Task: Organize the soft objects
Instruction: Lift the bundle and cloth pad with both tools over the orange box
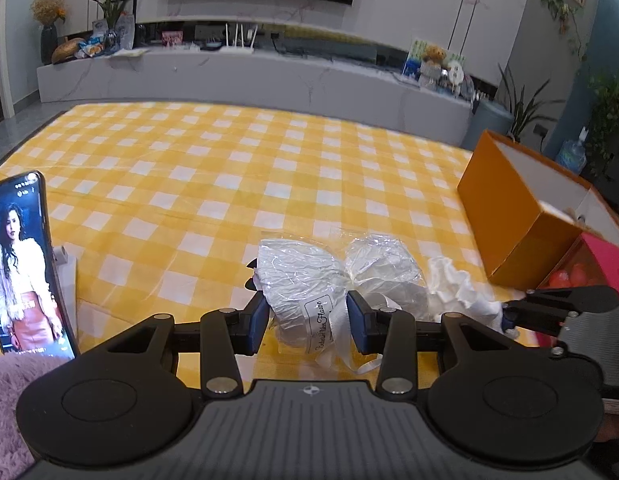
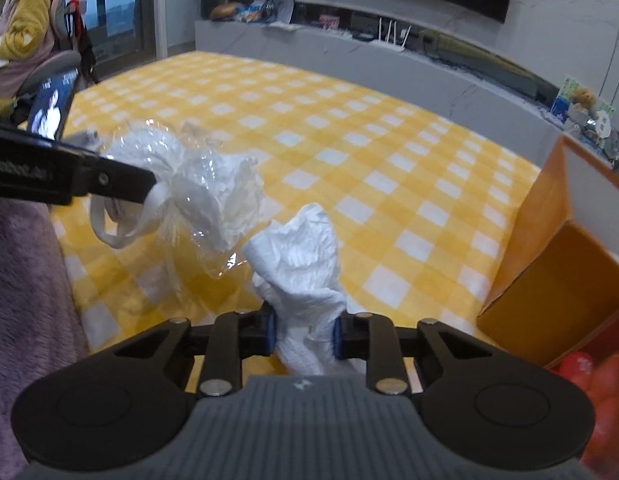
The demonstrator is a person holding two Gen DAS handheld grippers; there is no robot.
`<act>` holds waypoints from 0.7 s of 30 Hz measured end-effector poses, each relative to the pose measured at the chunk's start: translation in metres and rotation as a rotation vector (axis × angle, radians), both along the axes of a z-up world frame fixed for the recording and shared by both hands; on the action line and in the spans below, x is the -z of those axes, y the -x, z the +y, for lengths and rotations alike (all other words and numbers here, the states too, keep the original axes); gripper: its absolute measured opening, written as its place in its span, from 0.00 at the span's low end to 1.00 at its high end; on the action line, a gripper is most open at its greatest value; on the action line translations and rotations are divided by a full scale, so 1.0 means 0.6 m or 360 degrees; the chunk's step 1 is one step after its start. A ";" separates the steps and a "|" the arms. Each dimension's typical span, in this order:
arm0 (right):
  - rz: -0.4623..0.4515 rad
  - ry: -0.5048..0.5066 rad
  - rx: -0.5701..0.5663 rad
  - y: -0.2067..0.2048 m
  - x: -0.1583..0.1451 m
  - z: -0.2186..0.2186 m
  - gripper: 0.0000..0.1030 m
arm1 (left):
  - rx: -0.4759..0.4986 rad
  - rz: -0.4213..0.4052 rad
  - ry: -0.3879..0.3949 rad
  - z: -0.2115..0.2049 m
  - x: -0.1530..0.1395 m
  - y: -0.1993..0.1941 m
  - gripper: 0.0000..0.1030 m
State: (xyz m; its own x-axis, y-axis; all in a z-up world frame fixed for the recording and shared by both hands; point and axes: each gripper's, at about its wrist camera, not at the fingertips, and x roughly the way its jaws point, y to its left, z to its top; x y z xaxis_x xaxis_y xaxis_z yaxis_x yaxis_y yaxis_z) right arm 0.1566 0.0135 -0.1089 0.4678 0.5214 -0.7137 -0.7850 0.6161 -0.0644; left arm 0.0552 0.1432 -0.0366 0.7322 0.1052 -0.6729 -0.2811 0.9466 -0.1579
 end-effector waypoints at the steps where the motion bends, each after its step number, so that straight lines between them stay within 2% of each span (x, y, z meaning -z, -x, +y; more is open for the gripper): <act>1: -0.0012 -0.0012 0.0008 0.003 -0.008 -0.003 0.23 | 0.0002 -0.0013 -0.0006 -0.001 -0.003 0.003 0.46; 7: -0.0098 -0.0163 0.0059 0.023 -0.073 -0.041 0.23 | 0.0007 -0.0073 -0.0014 -0.012 -0.034 0.015 0.46; 14: -0.0236 -0.0402 0.0146 0.036 -0.168 -0.110 0.23 | 0.0057 -0.0203 -0.0103 -0.050 -0.106 0.026 0.46; 21: -0.0317 -0.0687 0.0342 0.016 -0.245 -0.217 0.23 | 0.0228 -0.0318 -0.0201 -0.122 -0.167 -0.008 0.46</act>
State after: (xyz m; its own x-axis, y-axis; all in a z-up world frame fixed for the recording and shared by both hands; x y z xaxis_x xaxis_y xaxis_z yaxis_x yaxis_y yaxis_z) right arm 0.1469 -0.1168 0.0380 0.7011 0.6261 -0.3412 -0.6366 0.7652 0.0961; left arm 0.0598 0.0703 0.0636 0.8626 0.0648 -0.5018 -0.1178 0.9902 -0.0748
